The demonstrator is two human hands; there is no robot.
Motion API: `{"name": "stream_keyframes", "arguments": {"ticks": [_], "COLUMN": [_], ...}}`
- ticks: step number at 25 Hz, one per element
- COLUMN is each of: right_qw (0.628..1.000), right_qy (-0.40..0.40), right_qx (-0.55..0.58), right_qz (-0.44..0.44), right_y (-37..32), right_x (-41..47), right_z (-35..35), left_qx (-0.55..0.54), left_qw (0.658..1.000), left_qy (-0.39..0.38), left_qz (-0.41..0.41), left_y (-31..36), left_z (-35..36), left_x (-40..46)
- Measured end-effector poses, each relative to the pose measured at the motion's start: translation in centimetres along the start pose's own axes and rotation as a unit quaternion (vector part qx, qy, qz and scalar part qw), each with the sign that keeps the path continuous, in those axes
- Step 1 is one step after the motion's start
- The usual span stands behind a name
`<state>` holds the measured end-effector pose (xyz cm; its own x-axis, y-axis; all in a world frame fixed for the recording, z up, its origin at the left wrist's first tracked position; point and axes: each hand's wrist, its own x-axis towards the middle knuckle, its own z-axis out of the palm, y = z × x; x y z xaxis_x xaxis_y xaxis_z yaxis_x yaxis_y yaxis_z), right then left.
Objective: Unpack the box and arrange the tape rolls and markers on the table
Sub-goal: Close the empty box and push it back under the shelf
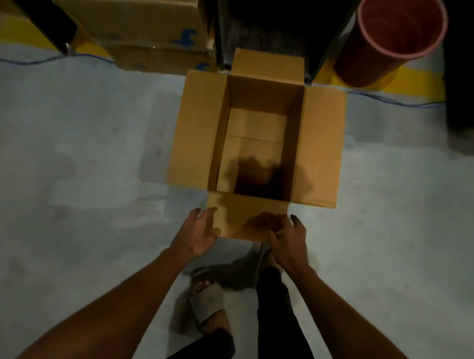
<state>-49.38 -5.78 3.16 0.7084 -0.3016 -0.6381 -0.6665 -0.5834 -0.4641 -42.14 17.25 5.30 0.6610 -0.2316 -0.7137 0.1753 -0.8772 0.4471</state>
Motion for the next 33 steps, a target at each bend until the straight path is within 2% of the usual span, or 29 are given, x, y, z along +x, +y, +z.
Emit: {"name": "stream_keyframes", "arguments": {"ticks": [3,6,11,16,18,20,22,26,30,33], "right_qw": [1.0,0.998,0.995,0.976,0.968,0.971,0.984,0.99,0.976,0.967], "right_qy": [-0.001,0.009,0.063,0.137,0.164,0.151,0.108,0.031,-0.012,-0.07], "right_qx": [0.019,0.06,0.083,0.171,0.19,0.181,0.128,-0.049,-0.16,-0.205], "right_qz": [0.004,0.003,0.001,0.008,-0.019,-0.046,-0.067,-0.132,-0.148,-0.135], "right_y": [1.1,0.1,-2.2,-6.2,-7.4,-8.1,-8.0,-6.4,-4.7,-5.0], "right_x": [0.9,0.0,-1.9,-2.0,-1.2,-0.2,1.1,4.2,7.8,9.6], "right_z": [1.5,1.0,-0.2,-2.7,-3.5,-3.8,-3.6,-2.8,-2.4,-3.0], "left_qx": [-0.032,-0.124,-0.126,-0.299,-0.331,-0.341,-0.312,-0.167,-0.017,0.025], "left_qw": [0.999,0.991,0.99,0.951,0.939,0.937,0.948,0.981,0.996,0.995], "left_qy": [-0.003,-0.01,0.062,0.075,0.087,0.076,0.056,0.007,-0.048,-0.082], "left_qz": [-0.035,-0.051,0.003,-0.025,-0.025,-0.002,0.036,0.102,0.075,0.051], "left_y": [-1.1,-0.7,0.7,3.8,5.3,6.3,6.8,6.7,5.8,5.6], "left_z": [1.4,1.4,-0.1,-3.5,-4.5,-4.9,-4.9,-4.3,-3.9,-4.0], "left_x": [2.0,2.5,-0.7,-1.7,-0.8,0.3,1.5,4.5,8.3,10.1]}}
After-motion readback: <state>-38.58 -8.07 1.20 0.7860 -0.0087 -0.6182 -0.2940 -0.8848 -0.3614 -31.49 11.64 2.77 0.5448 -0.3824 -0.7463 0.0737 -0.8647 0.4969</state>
